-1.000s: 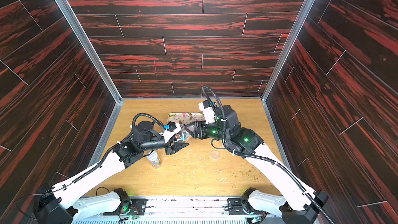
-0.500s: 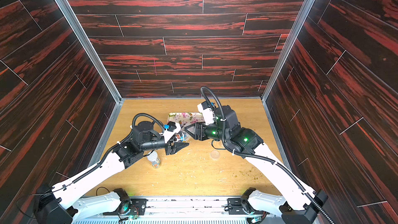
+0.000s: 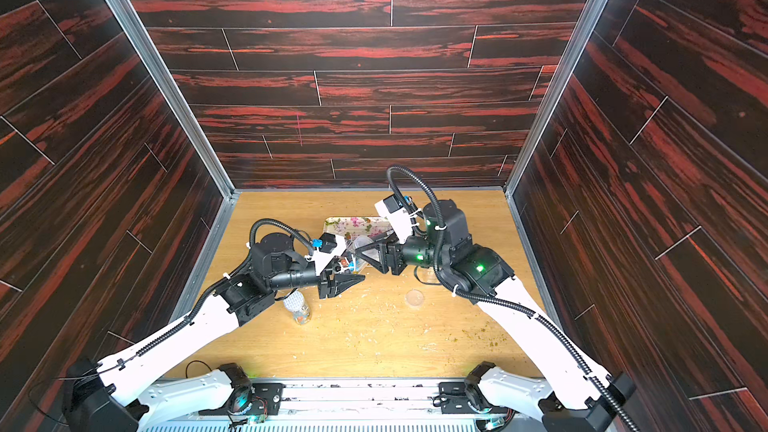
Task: Pour the candies out of the jar
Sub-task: Unscrew the lid from the jar.
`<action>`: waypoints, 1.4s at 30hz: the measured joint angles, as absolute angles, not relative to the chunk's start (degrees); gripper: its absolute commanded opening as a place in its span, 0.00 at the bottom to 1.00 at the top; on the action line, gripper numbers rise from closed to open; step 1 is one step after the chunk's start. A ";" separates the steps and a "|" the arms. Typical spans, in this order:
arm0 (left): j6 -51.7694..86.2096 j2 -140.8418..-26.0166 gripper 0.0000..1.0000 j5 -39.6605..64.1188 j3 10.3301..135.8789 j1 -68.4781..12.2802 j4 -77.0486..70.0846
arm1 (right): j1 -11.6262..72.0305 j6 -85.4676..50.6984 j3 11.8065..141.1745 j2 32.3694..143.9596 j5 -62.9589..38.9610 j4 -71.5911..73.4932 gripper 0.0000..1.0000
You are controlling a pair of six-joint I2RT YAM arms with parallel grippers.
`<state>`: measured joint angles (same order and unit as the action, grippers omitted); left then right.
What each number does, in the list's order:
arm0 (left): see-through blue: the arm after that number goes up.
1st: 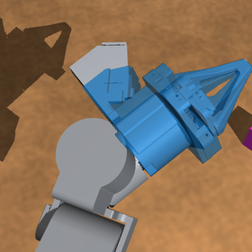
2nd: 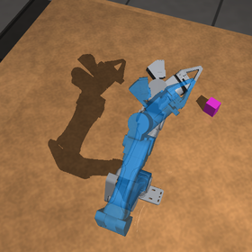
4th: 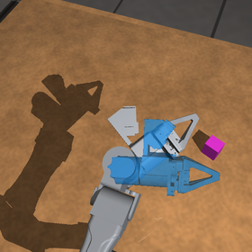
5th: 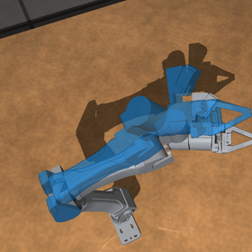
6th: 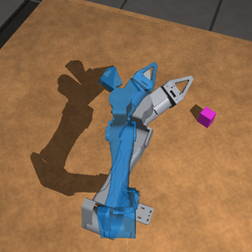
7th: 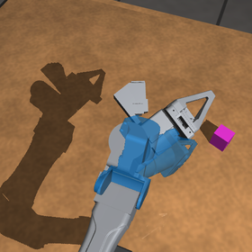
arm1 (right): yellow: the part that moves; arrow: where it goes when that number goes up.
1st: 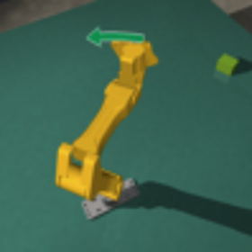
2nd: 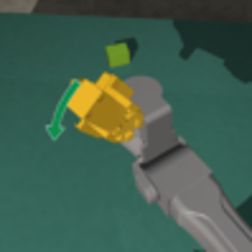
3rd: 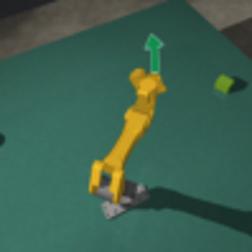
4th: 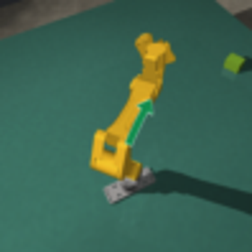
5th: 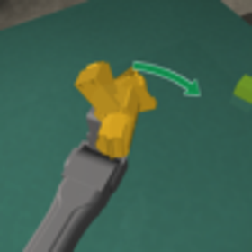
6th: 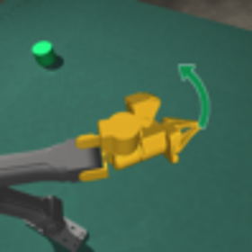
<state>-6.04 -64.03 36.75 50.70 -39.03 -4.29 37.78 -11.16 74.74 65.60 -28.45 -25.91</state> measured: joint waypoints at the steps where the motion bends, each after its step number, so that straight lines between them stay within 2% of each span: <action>1: -5.93 -64.01 0.42 37.15 50.70 -39.03 -4.38 | 37.19 -8.88 74.59 65.54 -30.04 -25.82 0.58; 7: -5.98 -64.01 0.41 38.68 50.70 -39.27 -4.38 | 35.53 1.26 74.70 65.52 -35.20 -27.24 0.61; 9: -5.56 -64.01 0.42 38.81 50.72 -39.31 -4.32 | 35.33 3.57 75.20 65.67 -35.53 -27.99 0.68; 13: -4.16 -64.01 0.42 38.72 50.74 -39.29 -4.21 | 35.00 6.15 75.57 65.91 -34.52 -28.84 0.90; 16: -3.77 -64.01 0.42 38.48 50.74 -39.29 -4.16 | 34.96 4.05 77.12 66.59 -33.65 -30.50 0.99; 21: -3.57 -63.94 0.41 37.82 50.74 -39.29 -4.10 | 35.16 -5.10 79.66 66.06 -31.59 -31.77 0.99; 27: -3.62 -63.48 0.42 36.93 50.74 -39.29 -4.05 | 36.42 -22.65 79.88 63.18 -20.10 -35.33 0.98; 30: -3.84 -63.31 0.41 36.80 50.72 -39.29 -4.01 | 39.33 -29.78 79.88 62.08 -14.28 -36.38 0.92; 35: -4.25 -63.26 0.41 36.53 50.74 -39.29 -3.84 | 44.47 -36.77 80.05 62.72 -7.92 -37.01 0.88; 42: -4.58 -63.29 0.41 36.36 50.72 -39.29 -3.79 | 46.11 -40.10 83.66 66.57 -4.16 -37.71 0.88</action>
